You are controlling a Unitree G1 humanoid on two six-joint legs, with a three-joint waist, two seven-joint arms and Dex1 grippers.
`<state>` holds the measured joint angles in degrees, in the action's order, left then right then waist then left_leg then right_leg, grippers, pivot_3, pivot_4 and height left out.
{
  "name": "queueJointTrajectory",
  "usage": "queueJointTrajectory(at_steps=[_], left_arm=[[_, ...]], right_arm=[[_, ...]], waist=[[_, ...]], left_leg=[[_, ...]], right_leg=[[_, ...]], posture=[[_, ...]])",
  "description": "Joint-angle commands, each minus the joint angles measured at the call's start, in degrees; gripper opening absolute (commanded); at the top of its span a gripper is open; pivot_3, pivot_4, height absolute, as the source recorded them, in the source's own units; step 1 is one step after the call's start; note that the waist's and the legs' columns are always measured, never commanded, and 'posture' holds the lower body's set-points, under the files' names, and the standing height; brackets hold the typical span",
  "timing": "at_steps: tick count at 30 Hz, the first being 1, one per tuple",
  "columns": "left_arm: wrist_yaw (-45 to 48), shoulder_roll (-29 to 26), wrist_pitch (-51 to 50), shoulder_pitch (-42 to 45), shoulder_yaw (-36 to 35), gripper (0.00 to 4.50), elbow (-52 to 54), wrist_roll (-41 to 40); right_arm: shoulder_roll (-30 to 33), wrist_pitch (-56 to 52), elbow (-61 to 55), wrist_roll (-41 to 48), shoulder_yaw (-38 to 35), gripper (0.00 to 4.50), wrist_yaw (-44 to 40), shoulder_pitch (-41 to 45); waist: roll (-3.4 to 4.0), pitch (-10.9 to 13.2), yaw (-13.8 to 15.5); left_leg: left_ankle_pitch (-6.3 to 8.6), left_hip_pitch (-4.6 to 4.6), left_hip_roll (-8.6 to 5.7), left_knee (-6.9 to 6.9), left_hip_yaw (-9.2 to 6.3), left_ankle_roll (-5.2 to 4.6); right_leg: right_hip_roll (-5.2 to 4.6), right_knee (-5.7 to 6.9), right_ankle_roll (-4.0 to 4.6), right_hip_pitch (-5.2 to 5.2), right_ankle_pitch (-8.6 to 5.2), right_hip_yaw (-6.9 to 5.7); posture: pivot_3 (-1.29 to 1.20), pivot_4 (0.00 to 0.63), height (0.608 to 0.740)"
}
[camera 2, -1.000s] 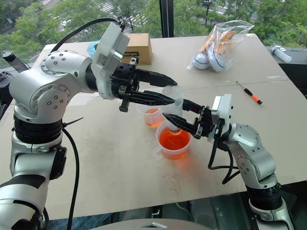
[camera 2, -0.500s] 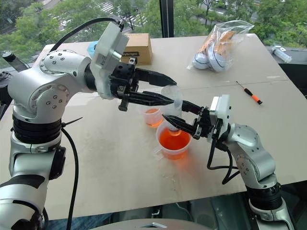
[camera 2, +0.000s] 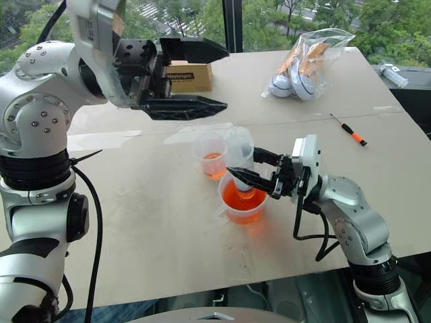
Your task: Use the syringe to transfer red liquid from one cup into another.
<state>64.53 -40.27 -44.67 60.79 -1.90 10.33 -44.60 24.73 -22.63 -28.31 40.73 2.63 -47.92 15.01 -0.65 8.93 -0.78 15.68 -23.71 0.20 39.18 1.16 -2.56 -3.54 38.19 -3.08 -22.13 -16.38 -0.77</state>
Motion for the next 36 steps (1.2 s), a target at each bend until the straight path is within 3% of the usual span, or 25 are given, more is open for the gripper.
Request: queueJointTrajectory(at_steps=[1,11,18,24,30,36], left_arm=[[-0.7,-2.0,1.4,1.5,-2.7,4.29,-0.9,1.1],[-1.5,-7.2,4.7,-6.0,-4.0,4.29,-4.8,6.8],[-0.4,-9.5,9.5,-7.5,-5.0,4.29,-9.7,10.4],[0.1,-9.7,12.6,-5.8,-5.5,4.29,-13.4,11.9],[-0.1,-9.8,13.2,-4.6,-6.8,4.29,-14.2,11.7],[-1.0,-8.6,9.3,-5.1,-10.2,4.29,-11.1,6.3]], right_arm=[[0.5,-1.8,-2.5,5.3,-4.0,1.44,1.2,2.7],[4.1,-8.7,-2.1,14.2,-7.2,1.44,0.9,5.7],[2.4,-13.5,6.3,23.4,-9.9,1.44,4.1,21.8],[-5.7,-6.7,18.3,9.6,-2.6,1.44,4.5,33.4],[-12.1,4.6,29.2,-5.1,3.8,1.44,2.1,35.5],[-14.4,9.7,34.5,-11.6,5.7,1.44,-0.6,35.2]], waist=[[0.0,0.0,0.0],[0.0,0.0,0.1],[-0.01,0.0,-0.2],[-0.02,0.0,-0.1],[-0.08,0.0,-0.2],[-0.11,0.0,-0.9]], left_leg=[[0.0,0.0,0.0,0.0,0.0,0.0],[0.0,-0.02,0.0,0.0,0.0,-0.01],[0.0,0.03,0.0,0.0,0.07,-0.01],[0.01,-0.04,-0.01,-0.02,0.11,-0.01],[0.01,-0.13,-0.05,-0.02,0.16,-0.01],[0.0,-0.14,-0.03,-0.02,0.18,0.0]], right_leg=[[0.0,0.0,0.0,0.0,0.0,0.0],[-0.02,0.0,0.0,0.0,0.0,0.0],[-0.01,0.1,0.0,-0.04,0.0,-0.01],[0.0,0.4,0.0,-0.13,0.0,-0.04],[-0.01,0.64,0.0,-0.39,0.0,0.02],[-0.02,0.65,0.0,-0.43,0.0,0.03]], posture=[[0.0,0.15,0.74],[0.0,0.15,0.74],[0.0,0.15,0.74],[0.0,0.15,0.74],[0.0,0.15,0.74],[0.0,0.15,0.74]])
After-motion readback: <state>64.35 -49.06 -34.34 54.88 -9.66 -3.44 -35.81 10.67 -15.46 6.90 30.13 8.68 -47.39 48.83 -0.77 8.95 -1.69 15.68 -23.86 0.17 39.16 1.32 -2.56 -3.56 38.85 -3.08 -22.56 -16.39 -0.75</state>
